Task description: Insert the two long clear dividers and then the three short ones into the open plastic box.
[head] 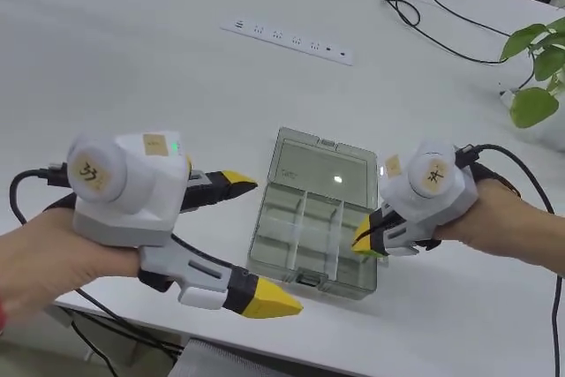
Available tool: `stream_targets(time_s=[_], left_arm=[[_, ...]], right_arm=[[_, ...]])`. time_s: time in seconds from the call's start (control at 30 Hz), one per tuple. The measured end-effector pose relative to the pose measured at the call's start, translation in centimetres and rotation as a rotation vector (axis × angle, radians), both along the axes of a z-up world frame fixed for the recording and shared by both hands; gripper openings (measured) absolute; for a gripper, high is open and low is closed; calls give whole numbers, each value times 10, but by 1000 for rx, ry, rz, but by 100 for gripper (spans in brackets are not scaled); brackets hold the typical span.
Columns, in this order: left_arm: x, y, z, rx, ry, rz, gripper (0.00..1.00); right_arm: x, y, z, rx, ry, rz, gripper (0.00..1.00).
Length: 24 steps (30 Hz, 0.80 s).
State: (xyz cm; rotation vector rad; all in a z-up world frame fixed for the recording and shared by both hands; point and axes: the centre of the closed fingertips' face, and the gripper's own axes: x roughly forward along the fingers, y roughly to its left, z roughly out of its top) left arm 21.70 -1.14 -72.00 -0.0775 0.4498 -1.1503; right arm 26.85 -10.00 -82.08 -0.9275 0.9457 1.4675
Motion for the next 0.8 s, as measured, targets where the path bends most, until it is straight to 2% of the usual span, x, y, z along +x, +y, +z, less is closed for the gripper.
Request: stream_targets(time_s=[0.37,0.8], left_arm=[[0,0,0,3,1,4,100],[0,3,-1,8,3,8,100]], right_arm=[[1,0,2,10,5,-14,5],[2,-1,18,48,-3,-48,14]])
